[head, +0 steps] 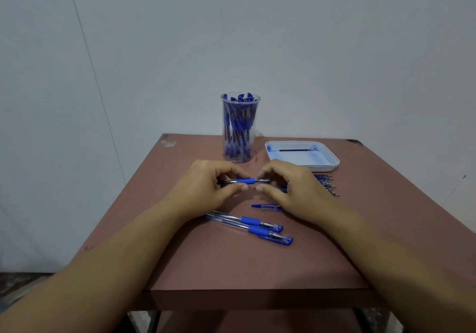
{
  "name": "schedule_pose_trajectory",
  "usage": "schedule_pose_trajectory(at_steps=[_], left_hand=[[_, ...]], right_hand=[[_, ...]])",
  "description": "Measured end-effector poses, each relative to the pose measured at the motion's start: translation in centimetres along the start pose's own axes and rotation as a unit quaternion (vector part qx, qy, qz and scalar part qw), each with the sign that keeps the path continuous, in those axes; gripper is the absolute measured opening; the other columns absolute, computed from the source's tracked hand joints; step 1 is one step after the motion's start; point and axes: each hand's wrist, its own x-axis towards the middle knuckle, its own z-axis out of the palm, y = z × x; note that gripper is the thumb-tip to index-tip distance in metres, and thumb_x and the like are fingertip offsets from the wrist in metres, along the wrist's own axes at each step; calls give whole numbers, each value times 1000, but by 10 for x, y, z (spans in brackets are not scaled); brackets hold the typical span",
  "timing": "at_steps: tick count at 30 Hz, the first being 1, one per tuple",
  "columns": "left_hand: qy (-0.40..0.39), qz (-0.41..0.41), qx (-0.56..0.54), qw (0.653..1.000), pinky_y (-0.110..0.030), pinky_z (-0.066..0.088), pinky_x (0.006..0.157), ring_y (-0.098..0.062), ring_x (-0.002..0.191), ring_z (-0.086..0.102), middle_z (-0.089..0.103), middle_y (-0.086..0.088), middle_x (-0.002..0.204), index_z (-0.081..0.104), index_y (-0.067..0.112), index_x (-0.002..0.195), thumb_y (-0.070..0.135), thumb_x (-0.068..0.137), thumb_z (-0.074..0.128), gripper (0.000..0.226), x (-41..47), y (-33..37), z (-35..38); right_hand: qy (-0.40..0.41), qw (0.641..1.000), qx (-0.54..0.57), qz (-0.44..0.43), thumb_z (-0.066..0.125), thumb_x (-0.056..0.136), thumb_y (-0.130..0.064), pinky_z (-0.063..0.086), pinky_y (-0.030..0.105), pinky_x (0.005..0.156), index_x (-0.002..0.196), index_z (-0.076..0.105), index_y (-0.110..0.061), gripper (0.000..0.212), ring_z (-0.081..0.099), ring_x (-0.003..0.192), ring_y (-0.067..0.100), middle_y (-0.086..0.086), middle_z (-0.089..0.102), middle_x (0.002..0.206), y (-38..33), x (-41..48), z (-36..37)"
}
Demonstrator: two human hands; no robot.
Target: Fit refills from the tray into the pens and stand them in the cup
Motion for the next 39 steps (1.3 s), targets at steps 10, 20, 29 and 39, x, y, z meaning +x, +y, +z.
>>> schedule_pose_trajectory(at_steps=[10,20,29,39], left_hand=[[5,1,4,1000,-35,54,67,-15,70,66,73,12,81,75,36,97,30,82,78,16,0,0,0],[9,-1,-5,1000,-28,53,66,-13,69,66,73,11,81,75,33,96,29,82,78,15,0,2,1],[13,-11,-10,1000,-20,50,62,-13,64,62,72,9,76,75,34,93,27,82,78,14,-1,3,0],[11,-2,-13,1000,-15,47,61,-9,64,61,73,10,77,75,32,94,25,82,79,14,-2,5,1]], right_hand=[[7,1000,13,21,75,83,-31,44,10,71,105,61,-24,26,56,79,5,-10,61,84,-1,-1,0],[12,999,35,18,67,81,-45,44,7,73,118,64,-29,41,61,82,0,-10,67,90,-1,0,-1],[41,998,-34,-37,67,88,-32,41,6,71,98,74,-17,19,59,81,-1,-11,67,84,3,0,0],[13,999,-45,-23,59,93,-39,39,10,67,96,73,-17,26,57,77,2,-10,64,80,4,1,0]])
